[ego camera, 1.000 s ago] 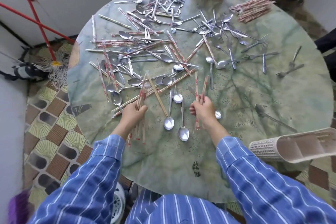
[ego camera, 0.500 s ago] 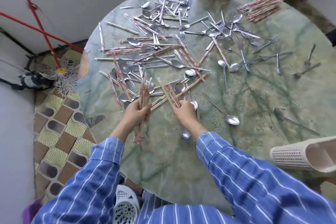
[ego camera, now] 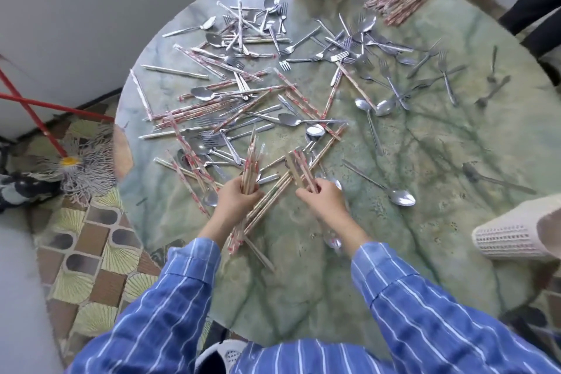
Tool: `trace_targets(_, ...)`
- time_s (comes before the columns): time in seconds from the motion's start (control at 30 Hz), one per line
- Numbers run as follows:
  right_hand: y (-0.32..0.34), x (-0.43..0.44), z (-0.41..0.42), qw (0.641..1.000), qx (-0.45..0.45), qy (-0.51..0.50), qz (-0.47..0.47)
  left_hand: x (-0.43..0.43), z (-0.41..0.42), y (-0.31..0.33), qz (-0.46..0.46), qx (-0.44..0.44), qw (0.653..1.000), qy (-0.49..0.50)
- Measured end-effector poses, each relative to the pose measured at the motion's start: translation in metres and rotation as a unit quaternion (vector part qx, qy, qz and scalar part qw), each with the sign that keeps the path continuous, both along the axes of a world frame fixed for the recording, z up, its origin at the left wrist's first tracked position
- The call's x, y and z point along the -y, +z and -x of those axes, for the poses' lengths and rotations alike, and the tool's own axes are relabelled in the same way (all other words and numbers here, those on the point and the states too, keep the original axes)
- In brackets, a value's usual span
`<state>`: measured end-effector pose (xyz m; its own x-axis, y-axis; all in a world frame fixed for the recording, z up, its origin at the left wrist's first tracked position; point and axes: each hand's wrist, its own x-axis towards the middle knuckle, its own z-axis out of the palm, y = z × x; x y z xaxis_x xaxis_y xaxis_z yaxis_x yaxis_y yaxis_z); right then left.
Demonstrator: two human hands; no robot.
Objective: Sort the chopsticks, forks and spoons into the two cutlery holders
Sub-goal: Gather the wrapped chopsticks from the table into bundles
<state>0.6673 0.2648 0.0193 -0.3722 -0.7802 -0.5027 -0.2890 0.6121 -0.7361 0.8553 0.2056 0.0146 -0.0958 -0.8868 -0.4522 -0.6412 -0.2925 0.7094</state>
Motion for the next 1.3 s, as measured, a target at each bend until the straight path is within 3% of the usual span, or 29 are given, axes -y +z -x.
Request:
trace_targets(0.1,-0.003,-0.004,0.014,0.988,0.122,-0.090,-0.003,0.002,0.005,-0.004,0.036,0.076,0.995,-0.056)
trace_targets(0.17,-0.004,-0.003,0.023,0.980,0.146,-0.131,-0.011,0.003,0.007,-0.005,0.058,0.094,0.990,-0.083)
trace_targets(0.33,-0.004,0.014,0.036,0.985,0.073,-0.156,-0.005,0.008,0.012,-0.011,0.066,0.127,0.980,-0.141)
trace_targets(0.53,-0.010,0.047,0.034,0.961,0.122,-0.247,0.000,0.017,0.018,-0.010,0.011,0.141,0.971,-0.193)
trace_targets(0.63,-0.015,0.061,0.035,0.966,0.060,-0.249,-0.023,0.021,0.016,-0.006,0.002,0.141,0.964,-0.225)
trace_targets(0.73,-0.013,0.068,0.033,0.971,0.017,-0.234,-0.047,0.024,0.010,-0.003,-0.024,0.112,0.967,-0.227)
trace_targets(0.97,-0.014,0.072,0.034,0.973,0.007,-0.219,-0.076,0.029,0.008,0.006,-0.046,0.030,0.985,-0.165)
trace_targets(1.1,-0.012,0.061,0.038,0.959,0.054,-0.270,-0.060,0.031,0.009,0.008,-0.048,-0.053,0.992,-0.100)
trace_targets(1.3,-0.004,0.037,0.050,0.922,0.216,-0.322,-0.028,0.029,0.016,0.002,-0.012,-0.065,0.993,-0.094)
